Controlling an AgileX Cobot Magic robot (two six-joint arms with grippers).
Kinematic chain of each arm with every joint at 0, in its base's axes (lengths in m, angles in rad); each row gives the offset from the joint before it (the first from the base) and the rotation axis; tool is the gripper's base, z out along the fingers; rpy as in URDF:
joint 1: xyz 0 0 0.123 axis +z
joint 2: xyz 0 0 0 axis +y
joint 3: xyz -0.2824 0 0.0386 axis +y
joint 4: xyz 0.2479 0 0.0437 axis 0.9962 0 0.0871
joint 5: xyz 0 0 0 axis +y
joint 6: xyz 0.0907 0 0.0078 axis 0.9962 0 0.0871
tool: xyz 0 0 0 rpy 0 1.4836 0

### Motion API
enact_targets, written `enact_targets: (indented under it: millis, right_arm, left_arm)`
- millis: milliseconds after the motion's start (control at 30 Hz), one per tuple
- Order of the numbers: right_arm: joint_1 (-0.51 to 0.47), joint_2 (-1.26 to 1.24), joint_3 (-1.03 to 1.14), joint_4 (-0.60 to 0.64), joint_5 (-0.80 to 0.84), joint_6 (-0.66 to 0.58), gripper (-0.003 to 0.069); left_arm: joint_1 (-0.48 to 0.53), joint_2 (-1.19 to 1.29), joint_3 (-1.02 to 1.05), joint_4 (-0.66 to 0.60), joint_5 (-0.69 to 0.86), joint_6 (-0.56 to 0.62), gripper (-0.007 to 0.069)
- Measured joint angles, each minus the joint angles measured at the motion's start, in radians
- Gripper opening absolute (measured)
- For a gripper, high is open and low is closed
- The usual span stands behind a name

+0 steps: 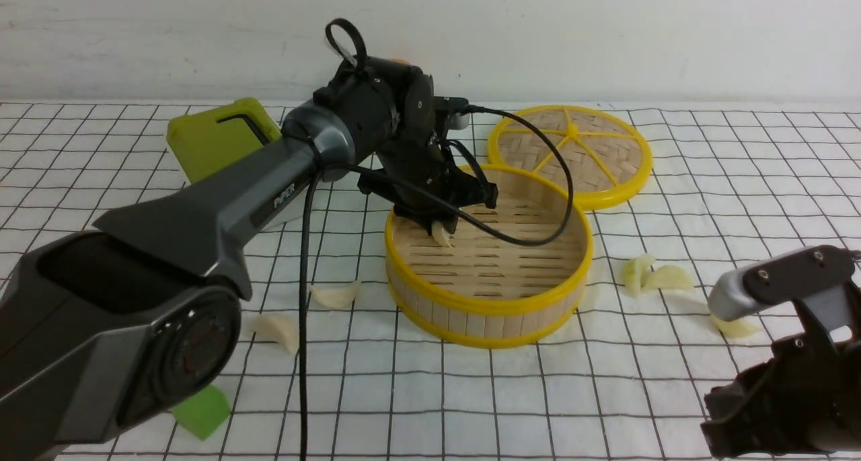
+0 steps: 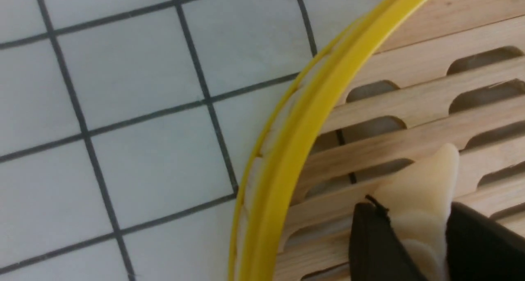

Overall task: Put the dumplings into the steamer on the table with the white tablecloth.
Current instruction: 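Place the dumpling into the bamboo steamer basket with the left gripper, then reach for and grasp a dumpling on the table with the left gripper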

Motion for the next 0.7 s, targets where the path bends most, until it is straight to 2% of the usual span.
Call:
enact_targets:
  millis: [200, 300, 433, 567, 700]
  right_arm:
    - [0.0, 0.0, 0.0, 0.004, -0.001, 0.0, 0.0038]
    - [0.0, 0.0, 0.0, 0.007, -0.001, 0.0, 0.0041]
    - [0.0, 0.0, 0.0, 0.012, -0.001, 0.0, 0.0042]
    - [0.0, 0.0, 0.0, 0.012, 0.001, 0.0, 0.0048]
    - [0.0, 0.0, 0.0, 0.012, 0.024, 0.0, 0.0054]
  left_arm:
    - [0.0, -0.011, -0.002, -0.021, 0.045, -0.002, 0.0419]
    - [0.0, -0.047, -0.027, -0.015, 0.125, -0.002, 0.0468]
    - [0.0, -0.134, -0.09, 0.025, 0.228, -0.001, 0.047]
    - [-0.001, -0.236, -0.107, 0.108, 0.256, 0.048, 0.045]
    - [0.016, -0.348, 0.017, 0.165, 0.26, 0.067, 0.0395]
